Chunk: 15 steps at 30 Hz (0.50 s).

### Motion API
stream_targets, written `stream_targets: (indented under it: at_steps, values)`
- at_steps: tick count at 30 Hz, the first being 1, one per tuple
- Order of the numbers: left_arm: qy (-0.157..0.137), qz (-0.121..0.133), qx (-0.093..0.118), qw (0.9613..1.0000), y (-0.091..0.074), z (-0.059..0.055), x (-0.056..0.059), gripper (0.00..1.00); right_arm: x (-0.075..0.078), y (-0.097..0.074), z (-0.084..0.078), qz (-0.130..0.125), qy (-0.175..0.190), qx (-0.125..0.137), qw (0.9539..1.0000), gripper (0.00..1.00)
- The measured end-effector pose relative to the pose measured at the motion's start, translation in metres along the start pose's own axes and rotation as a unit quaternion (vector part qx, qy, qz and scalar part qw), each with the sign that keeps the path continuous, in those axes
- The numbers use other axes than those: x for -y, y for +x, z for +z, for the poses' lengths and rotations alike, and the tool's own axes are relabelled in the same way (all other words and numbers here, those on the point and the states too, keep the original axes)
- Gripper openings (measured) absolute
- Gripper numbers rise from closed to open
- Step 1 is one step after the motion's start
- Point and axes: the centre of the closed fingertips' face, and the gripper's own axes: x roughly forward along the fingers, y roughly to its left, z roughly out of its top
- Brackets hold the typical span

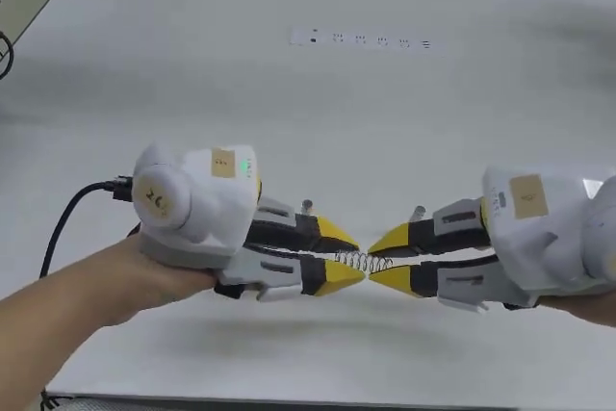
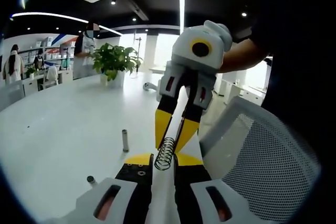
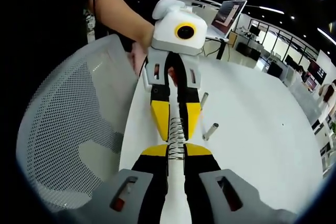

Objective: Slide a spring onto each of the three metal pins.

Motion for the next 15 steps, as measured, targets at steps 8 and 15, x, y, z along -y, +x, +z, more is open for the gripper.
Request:
stream_targets:
  at_steps: [8,15]
  values:
    - [0.003,0.006,0.002,1.0,-0.0006,0.0005,0.0009,0.05,-0.0012,-0.0002,0.0006,0.002,-0.002,0.001,1.0,0.07]
    - [0.003,0.009,0.007,0.9999,-0.001,0.002,0.0018,0.06,-0.0022,-0.0013,0.0009,0.001,-0.001,0.003,1.0,0.07]
